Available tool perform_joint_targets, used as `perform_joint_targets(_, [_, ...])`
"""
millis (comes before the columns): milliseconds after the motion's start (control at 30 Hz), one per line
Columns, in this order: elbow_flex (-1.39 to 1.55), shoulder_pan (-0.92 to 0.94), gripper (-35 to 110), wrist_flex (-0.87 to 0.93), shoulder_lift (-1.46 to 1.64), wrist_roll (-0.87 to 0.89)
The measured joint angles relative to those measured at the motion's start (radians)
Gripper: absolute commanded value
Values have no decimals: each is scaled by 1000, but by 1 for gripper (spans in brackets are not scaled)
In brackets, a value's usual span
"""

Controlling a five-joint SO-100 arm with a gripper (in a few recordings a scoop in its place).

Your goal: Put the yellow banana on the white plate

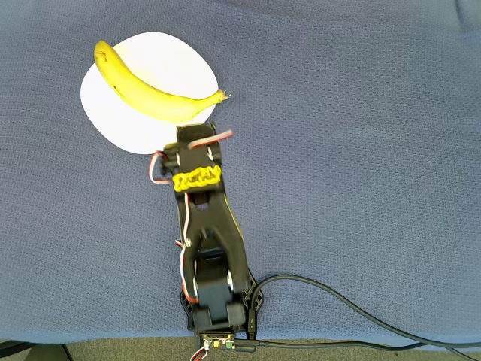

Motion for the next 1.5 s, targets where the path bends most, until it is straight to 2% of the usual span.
perform_joint_targets(167, [183,20,0,110,236,-89])
perform_joint_targets(533, [293,115,0,316,595,-175])
perform_joint_targets(1500, [313,199,0,360,629,-184])
